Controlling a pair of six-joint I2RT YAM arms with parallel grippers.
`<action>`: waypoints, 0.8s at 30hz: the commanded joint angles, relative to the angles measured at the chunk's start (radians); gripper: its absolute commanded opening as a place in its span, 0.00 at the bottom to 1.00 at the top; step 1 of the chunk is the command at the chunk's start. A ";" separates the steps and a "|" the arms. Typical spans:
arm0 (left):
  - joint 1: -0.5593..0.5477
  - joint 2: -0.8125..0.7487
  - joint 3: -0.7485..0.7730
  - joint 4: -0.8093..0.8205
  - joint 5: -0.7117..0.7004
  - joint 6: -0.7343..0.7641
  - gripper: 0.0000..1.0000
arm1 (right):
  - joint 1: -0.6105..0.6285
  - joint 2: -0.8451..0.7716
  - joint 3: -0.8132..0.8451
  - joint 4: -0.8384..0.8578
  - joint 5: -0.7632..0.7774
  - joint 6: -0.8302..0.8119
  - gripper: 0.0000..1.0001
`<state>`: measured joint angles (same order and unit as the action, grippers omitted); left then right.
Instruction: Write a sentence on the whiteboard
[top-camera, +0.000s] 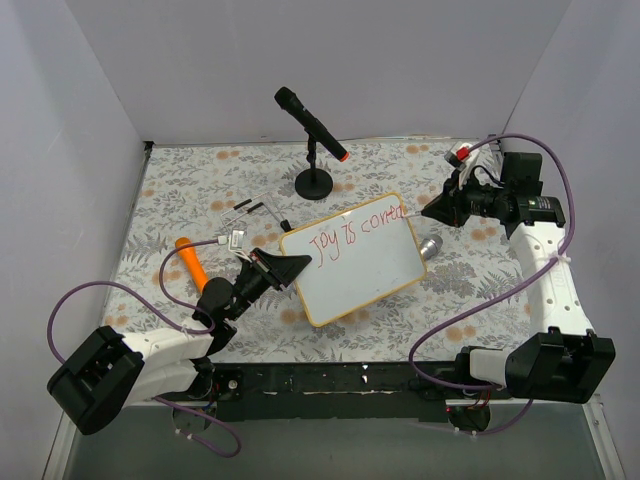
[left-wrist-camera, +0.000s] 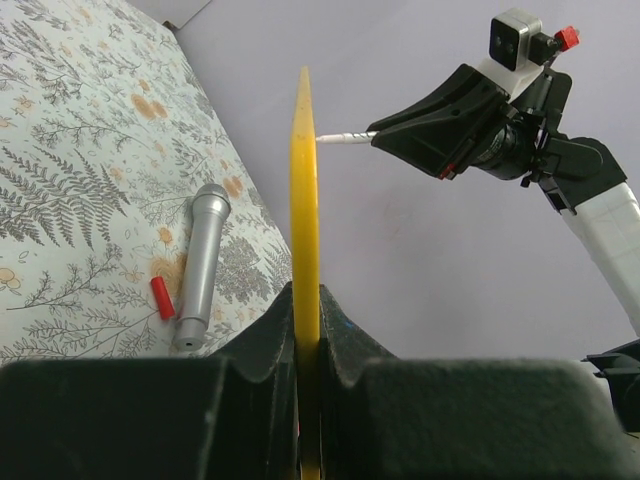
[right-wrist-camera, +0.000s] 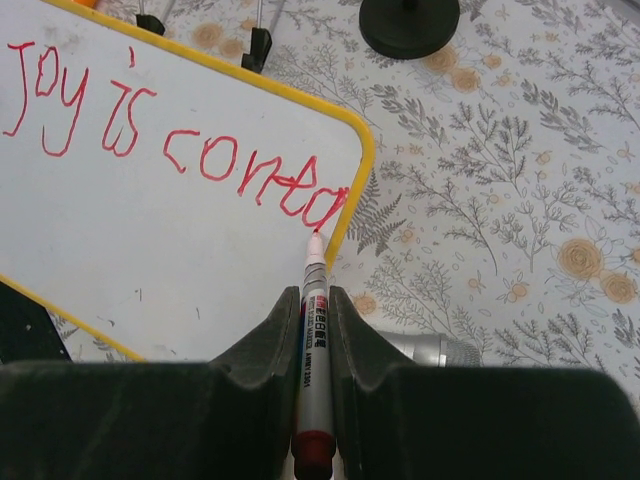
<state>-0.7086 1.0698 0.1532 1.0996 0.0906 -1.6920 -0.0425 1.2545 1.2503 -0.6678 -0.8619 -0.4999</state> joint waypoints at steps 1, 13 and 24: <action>0.004 -0.041 0.006 0.137 -0.009 -0.037 0.00 | 0.004 -0.053 -0.032 -0.029 0.017 -0.028 0.01; 0.004 -0.057 0.002 0.105 -0.020 -0.023 0.00 | 0.003 -0.032 0.199 -0.102 -0.119 -0.035 0.01; 0.004 -0.042 0.066 0.042 -0.023 0.005 0.00 | 0.018 -0.087 0.109 -0.119 -0.313 -0.084 0.01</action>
<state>-0.7086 1.0424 0.1459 1.0790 0.0856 -1.6859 -0.0368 1.1915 1.3933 -0.7643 -1.0885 -0.5549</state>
